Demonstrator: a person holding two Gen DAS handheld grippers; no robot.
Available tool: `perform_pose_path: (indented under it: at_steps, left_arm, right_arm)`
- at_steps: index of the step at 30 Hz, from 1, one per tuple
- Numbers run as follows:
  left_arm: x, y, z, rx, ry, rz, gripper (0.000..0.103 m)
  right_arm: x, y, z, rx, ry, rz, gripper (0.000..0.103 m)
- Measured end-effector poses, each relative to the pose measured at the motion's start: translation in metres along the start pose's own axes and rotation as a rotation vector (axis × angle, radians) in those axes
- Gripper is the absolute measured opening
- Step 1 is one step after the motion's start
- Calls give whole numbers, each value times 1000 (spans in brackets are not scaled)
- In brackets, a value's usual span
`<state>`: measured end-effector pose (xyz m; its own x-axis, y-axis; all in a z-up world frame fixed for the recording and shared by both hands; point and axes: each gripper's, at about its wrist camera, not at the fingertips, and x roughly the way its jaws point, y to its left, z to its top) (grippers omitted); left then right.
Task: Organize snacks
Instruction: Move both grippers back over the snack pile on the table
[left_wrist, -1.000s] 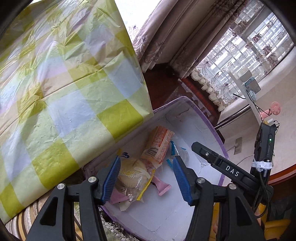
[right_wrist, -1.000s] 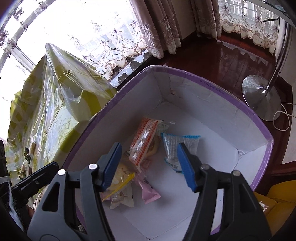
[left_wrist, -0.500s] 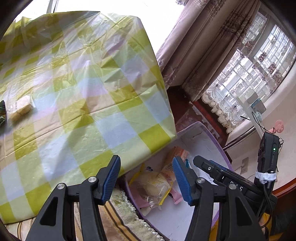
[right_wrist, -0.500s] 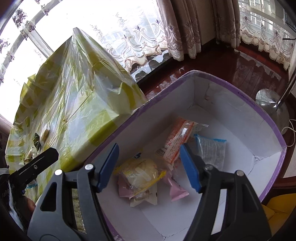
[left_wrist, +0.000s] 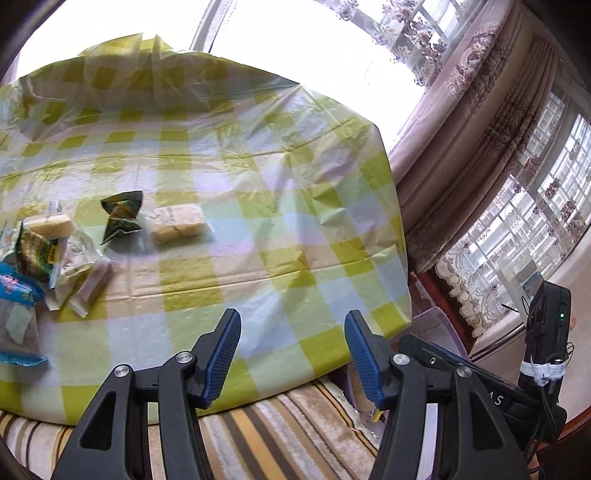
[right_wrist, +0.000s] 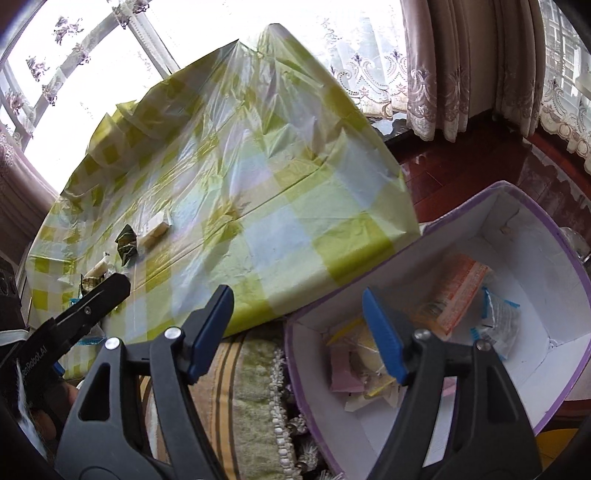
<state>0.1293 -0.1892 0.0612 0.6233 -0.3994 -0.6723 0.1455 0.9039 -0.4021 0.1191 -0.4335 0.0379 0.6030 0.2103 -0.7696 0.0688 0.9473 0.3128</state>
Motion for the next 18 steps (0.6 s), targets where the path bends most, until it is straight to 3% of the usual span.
perform_pose_path:
  at_steps: [9, 18]
  left_arm:
    - [-59, 77, -14, -193, -123, 77, 59]
    - [-110, 152, -28, -337, -220, 199, 59]
  right_arm:
    - [17, 64, -5, -88, 21, 63, 77]
    - [33, 113, -14, -193, 38, 64, 78]
